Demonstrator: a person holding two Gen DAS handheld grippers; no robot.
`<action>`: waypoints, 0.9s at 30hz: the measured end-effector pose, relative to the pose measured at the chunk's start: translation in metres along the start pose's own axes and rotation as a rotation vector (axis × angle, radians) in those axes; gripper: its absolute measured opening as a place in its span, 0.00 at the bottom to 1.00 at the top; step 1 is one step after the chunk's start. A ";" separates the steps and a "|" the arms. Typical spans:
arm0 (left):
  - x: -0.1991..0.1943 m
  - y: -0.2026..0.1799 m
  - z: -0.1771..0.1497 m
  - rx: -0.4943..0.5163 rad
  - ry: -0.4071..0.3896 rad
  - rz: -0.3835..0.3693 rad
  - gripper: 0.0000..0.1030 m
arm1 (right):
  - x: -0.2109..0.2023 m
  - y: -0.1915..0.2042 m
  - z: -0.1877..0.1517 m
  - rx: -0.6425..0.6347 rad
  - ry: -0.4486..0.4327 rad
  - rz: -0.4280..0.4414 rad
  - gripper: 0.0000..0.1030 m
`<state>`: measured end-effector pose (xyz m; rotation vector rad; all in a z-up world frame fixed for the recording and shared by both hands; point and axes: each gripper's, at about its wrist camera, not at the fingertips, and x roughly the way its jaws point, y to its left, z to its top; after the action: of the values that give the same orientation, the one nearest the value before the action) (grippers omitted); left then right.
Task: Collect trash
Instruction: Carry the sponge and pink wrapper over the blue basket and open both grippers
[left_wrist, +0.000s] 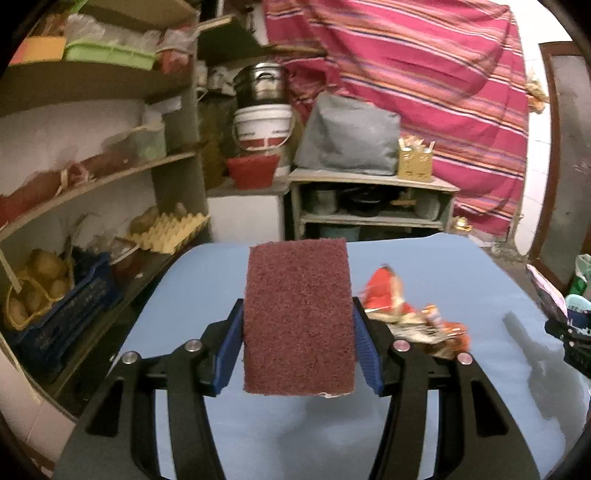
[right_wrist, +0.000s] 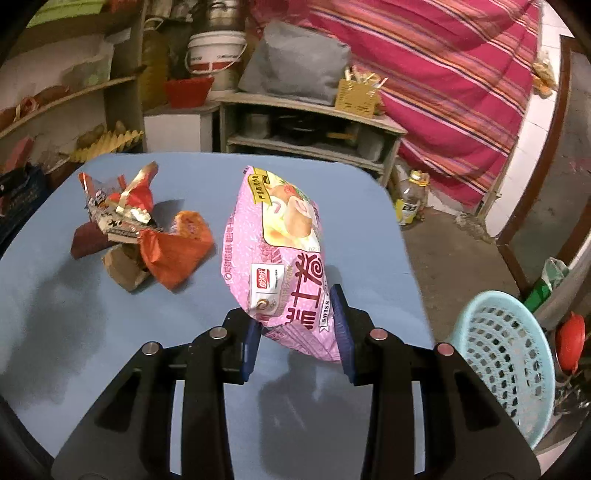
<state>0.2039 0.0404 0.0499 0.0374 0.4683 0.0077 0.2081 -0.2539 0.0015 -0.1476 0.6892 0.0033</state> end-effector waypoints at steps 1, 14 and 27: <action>-0.005 -0.009 0.002 0.010 -0.011 -0.007 0.53 | -0.006 -0.007 0.000 0.010 -0.010 -0.004 0.35; -0.044 -0.130 0.025 0.068 -0.089 -0.197 0.53 | -0.065 -0.097 -0.015 0.140 -0.090 -0.064 0.35; -0.042 -0.284 0.017 0.169 -0.060 -0.406 0.53 | -0.093 -0.204 -0.058 0.317 -0.076 -0.166 0.35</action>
<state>0.1739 -0.2449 0.0732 0.1075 0.4091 -0.4306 0.1099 -0.4597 0.0436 0.0995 0.5916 -0.2568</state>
